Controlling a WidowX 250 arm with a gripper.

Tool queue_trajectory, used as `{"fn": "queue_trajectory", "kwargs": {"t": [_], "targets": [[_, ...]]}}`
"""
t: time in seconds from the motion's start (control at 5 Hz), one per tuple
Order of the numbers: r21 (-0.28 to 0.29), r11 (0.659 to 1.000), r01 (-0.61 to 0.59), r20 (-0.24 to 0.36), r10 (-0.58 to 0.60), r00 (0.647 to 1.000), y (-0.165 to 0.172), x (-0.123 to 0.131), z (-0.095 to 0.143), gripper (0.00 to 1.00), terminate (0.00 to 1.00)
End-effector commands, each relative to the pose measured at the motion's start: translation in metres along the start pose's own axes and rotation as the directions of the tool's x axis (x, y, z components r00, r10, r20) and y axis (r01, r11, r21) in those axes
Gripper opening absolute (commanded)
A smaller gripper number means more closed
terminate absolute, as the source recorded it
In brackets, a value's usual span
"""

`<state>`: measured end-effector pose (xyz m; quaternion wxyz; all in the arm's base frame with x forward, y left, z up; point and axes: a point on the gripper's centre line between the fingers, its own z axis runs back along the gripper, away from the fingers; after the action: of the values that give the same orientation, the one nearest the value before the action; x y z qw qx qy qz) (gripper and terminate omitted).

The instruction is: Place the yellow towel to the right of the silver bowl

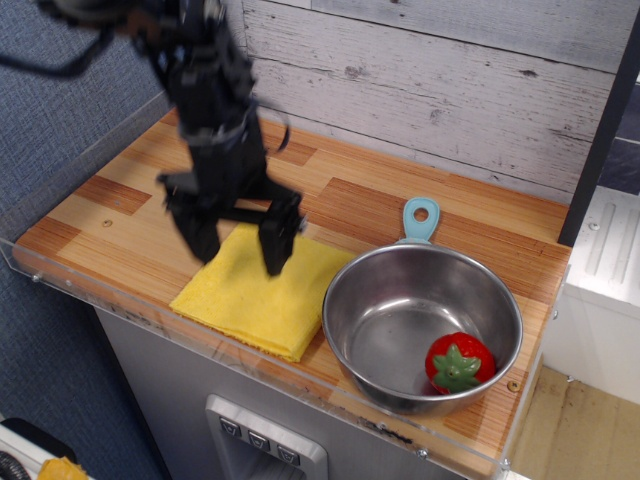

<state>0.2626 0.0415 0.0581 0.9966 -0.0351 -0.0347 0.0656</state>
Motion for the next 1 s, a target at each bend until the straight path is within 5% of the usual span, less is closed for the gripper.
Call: {"fn": "queue_trajectory", "kwargs": {"t": [0.0,0.4,0.8], "targets": [[0.02,1.0,-0.01,0.114,0.008,0.993,-0.012,0.017,0.074,1.0,0.0],[0.007,0.999,-0.033,0.127,0.032,0.991,-0.028,0.021,0.11,1.0,0.0],[0.019,0.992,0.123,0.145,-0.125,0.982,-0.028,0.033,0.122,1.0,0.0]]}}
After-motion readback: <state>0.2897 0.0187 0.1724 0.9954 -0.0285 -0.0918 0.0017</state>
